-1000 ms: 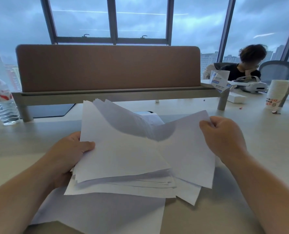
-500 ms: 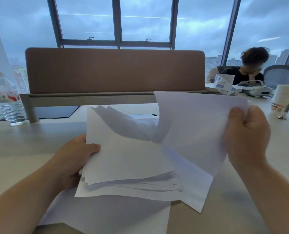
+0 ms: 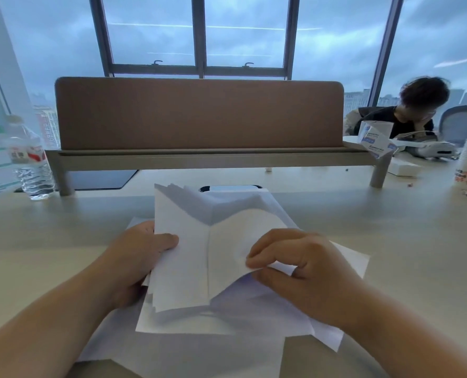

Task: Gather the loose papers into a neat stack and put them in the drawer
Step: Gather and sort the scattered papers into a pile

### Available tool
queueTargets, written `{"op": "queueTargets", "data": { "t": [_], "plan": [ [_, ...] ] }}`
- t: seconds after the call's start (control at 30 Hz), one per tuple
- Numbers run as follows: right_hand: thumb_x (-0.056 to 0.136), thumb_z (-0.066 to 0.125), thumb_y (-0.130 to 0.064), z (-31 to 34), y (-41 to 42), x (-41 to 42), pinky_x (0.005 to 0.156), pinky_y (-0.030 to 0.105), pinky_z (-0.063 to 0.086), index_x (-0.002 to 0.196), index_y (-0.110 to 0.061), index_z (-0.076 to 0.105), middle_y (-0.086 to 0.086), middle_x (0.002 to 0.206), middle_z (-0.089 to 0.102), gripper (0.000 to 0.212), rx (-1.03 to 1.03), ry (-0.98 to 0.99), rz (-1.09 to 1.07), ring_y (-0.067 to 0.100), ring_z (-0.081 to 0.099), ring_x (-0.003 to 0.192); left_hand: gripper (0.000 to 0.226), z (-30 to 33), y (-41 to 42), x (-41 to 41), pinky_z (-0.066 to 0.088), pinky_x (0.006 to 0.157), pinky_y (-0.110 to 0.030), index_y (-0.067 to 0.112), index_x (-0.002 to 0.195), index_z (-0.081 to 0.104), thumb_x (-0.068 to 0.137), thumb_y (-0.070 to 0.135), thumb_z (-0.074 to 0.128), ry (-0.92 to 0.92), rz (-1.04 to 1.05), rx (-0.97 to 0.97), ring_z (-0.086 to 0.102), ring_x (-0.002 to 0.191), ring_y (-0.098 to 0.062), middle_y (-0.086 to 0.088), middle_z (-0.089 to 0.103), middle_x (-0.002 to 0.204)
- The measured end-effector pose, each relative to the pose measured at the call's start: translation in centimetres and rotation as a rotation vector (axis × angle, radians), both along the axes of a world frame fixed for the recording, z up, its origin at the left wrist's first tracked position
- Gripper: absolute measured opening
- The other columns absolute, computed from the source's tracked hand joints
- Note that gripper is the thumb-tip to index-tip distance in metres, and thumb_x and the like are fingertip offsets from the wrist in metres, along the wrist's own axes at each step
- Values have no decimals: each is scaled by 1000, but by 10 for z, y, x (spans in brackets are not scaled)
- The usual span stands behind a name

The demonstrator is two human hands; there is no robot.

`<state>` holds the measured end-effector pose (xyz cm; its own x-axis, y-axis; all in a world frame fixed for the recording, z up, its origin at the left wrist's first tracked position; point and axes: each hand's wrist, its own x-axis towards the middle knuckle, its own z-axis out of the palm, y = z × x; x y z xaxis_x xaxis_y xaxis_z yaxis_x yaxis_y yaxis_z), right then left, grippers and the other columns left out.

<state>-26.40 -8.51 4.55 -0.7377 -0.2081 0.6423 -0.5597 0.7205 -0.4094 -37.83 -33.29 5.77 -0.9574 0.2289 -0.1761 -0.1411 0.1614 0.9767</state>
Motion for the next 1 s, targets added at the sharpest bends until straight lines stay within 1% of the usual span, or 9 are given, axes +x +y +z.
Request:
{"op": "queueTargets", "data": {
  "t": [0.13, 0.23, 0.4, 0.53, 0.6, 0.73, 0.87, 0.93, 1.0],
  "plan": [
    [92, 75, -18, 5, -19, 4, 77, 29, 58, 93, -15, 85, -9, 98, 78, 10, 26, 278, 44, 7, 73, 91, 14, 2, 2, 4, 61, 77, -50, 10, 108, 72, 99, 8, 61, -1, -17, -17, 77, 80, -40, -20, 81, 94],
    [93, 77, -15, 5, -29, 6, 76, 33, 57, 93, -16, 84, -6, 100, 78, 7, 84, 346, 111, 13, 72, 90, 14, 2, 3, 6, 61, 78, -53, 9, 106, 76, 97, 8, 65, 6, -48, -12, 78, 80, -41, -22, 80, 98],
    [90, 74, -27, -4, -25, -2, 87, 27, 54, 104, -29, 82, -16, 111, 73, 16, 213, 61, 74, 4, 67, 101, 17, 4, 4, 7, 61, 70, -43, 5, 105, 73, 99, 4, 57, -2, 8, -4, 78, 71, -37, -21, 81, 90],
    [91, 73, -20, -11, -18, -8, 93, 15, 49, 101, -26, 82, -17, 111, 74, 15, 159, -247, 102, -5, 66, 104, 20, 4, 2, 7, 53, 96, -67, 7, 105, 71, 103, 12, 52, -61, 91, 60, 76, 86, -45, -27, 78, 96],
    [90, 73, -14, -13, -18, -9, 92, 14, 49, 97, -22, 83, -15, 108, 76, 14, 109, -297, 109, -5, 67, 102, 19, 6, 3, 10, 51, 100, -65, 8, 105, 71, 103, 15, 53, -79, 67, 44, 75, 93, -46, -25, 79, 97],
    [91, 74, -14, -17, -22, -11, 92, 11, 46, 94, -21, 85, -12, 107, 77, 13, 40, -277, 118, -2, 66, 106, 17, 4, 2, 12, 60, 83, -47, 9, 112, 70, 101, 7, 57, -38, -92, -108, 79, 83, -36, -15, 82, 95],
    [87, 79, -35, -10, -15, -8, 103, 11, 39, 106, -32, 80, -21, 124, 69, 19, 25, -387, 81, -7, 56, 121, 24, -1, -1, 5, 61, 89, -58, 13, 115, 70, 100, -1, 58, 16, -87, -206, 79, 90, -39, -14, 82, 98],
    [85, 73, -49, -4, 3, -12, 105, 16, 39, 115, -42, 72, -28, 127, 63, 31, -89, -345, -76, -8, 53, 123, 25, 0, -2, 0, 64, 69, -43, 11, 114, 70, 101, -4, 55, 31, -47, -166, 80, 79, -35, -15, 82, 94],
    [87, 70, -51, 1, 30, -19, 109, 29, 41, 127, -42, 63, -23, 133, 58, 41, -96, -308, -393, 1, 52, 128, 25, 1, -5, -4, 61, 64, -38, 11, 113, 70, 101, -4, 54, 31, 0, -102, 79, 75, -36, -15, 82, 92]
  ]
}}
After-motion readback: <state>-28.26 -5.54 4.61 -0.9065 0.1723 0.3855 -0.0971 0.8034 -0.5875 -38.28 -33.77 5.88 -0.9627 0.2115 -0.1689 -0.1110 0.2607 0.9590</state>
